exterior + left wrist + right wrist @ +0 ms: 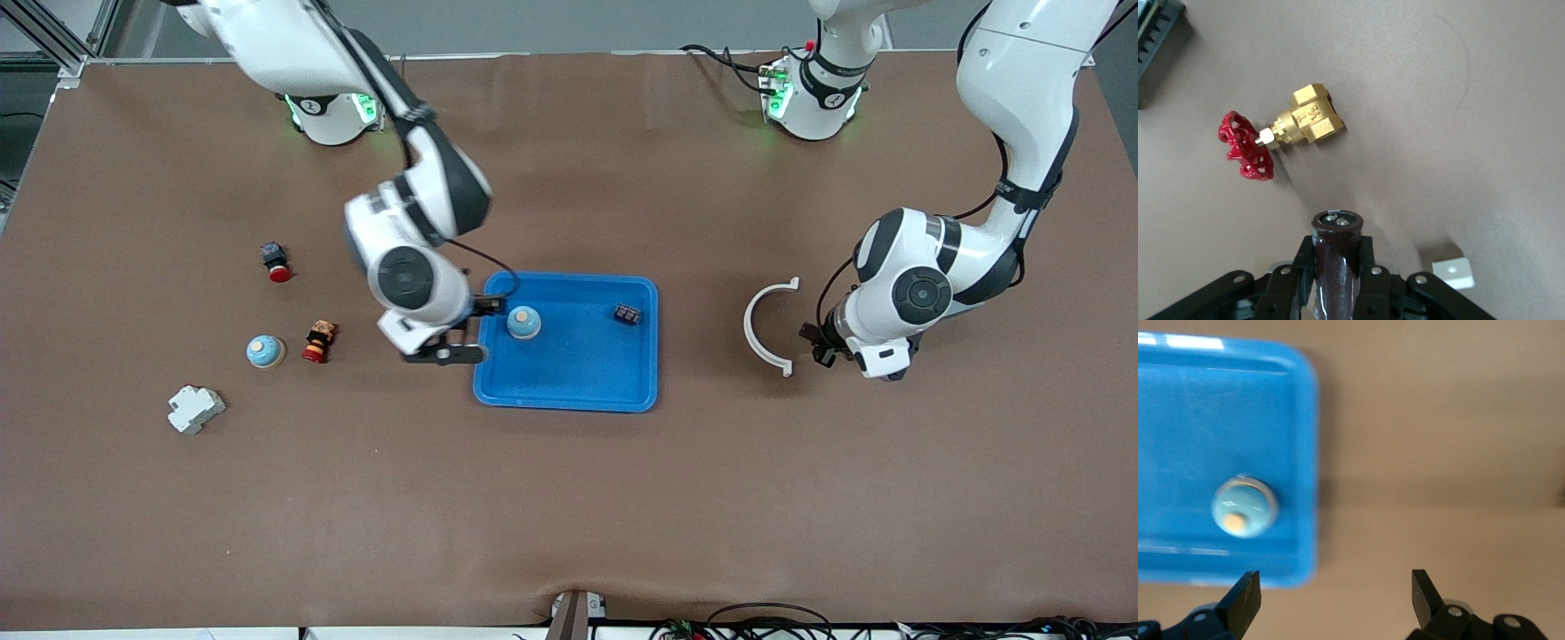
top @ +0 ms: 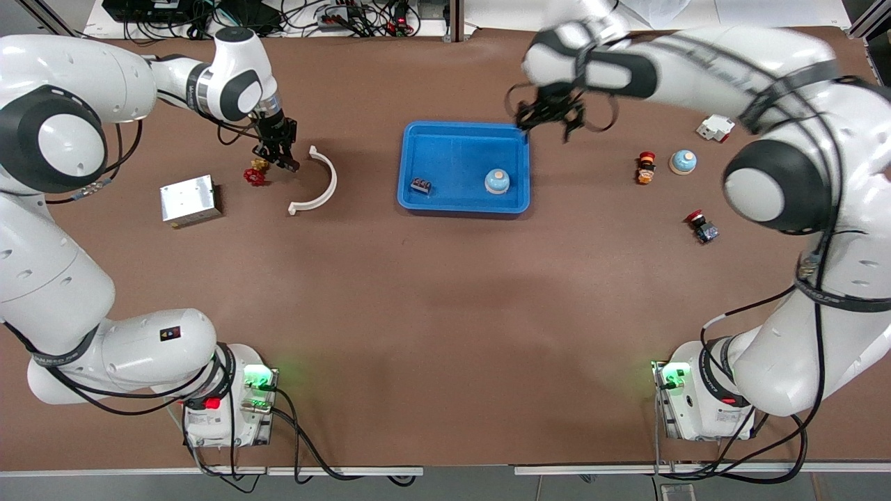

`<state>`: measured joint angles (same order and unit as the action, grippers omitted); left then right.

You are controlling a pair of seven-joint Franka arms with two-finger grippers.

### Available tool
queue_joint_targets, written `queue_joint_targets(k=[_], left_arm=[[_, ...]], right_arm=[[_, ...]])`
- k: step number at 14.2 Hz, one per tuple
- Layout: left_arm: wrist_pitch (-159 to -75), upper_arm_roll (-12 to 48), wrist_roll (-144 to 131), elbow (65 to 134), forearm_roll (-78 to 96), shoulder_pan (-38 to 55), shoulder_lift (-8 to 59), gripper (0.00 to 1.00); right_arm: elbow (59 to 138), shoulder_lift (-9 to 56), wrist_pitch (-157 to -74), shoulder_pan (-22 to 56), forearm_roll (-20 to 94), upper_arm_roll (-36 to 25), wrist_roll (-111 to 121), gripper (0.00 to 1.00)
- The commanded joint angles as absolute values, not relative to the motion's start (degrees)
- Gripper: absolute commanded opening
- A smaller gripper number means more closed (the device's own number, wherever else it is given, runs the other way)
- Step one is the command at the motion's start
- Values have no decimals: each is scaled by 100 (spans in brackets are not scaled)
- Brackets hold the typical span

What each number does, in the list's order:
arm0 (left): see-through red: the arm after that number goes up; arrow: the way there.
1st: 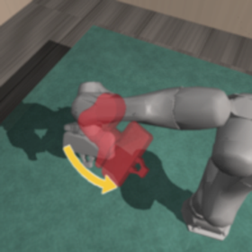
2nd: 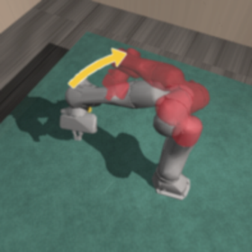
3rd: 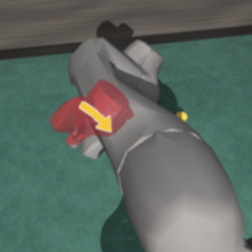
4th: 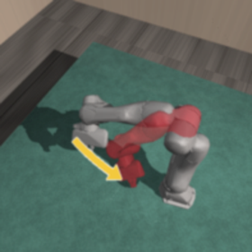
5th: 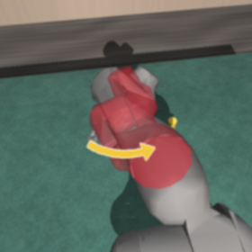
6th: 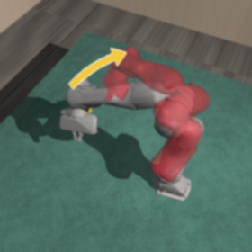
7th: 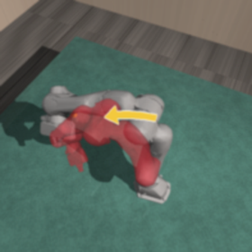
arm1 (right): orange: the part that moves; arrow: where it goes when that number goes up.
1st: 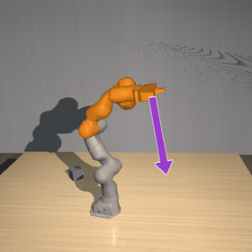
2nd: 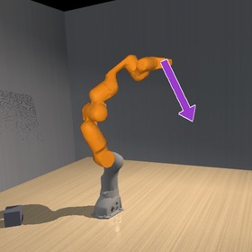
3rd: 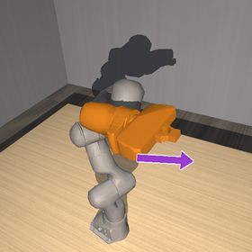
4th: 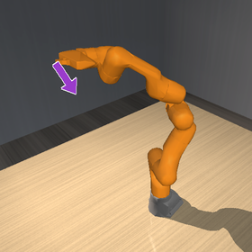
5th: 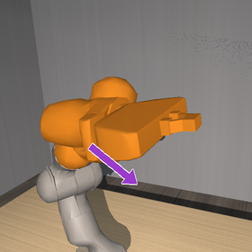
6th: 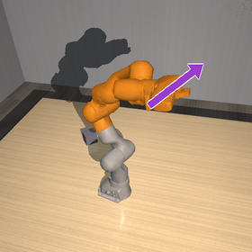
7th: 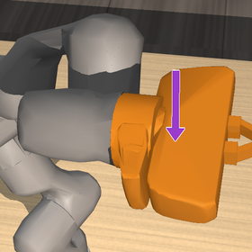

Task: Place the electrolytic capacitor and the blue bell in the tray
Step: 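Carry the capacitor to the tray while the right gripper reaches the second bell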

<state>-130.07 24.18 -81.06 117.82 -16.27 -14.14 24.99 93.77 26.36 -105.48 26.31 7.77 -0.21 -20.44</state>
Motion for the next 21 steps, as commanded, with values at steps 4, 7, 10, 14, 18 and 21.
queue_joint_targets(k=[4,7,10,14,18,21], left_arm=[[-11901,2996,-8603,11128,-1653,-1415,2399,0],[-11874,3365,-9174,10829,-1652,-1362,2478,0],[-11883,3595,-9797,10522,-1652,-1074,2662,0],[-11892,3577,-10607,9819,-1687,-415,3215,0],[-11988,3525,-10977,9292,-1723,130,3734,0],[-12119,3262,-11363,8878,-1723,561,4069,0]], right_arm=[[9597,1926,-10064,1627,-147,62,-310,100],[9624,1793,-10002,926,-220,70,619,100],[9755,1784,-10177,249,-229,62,1712,100],[10352,1670,-11036,-315,-229,62,2188,100],[11046,1670,-12144,-527,-229,62,2390,100],[11381,1696,-12699,-615,-229,62,2408,100]])
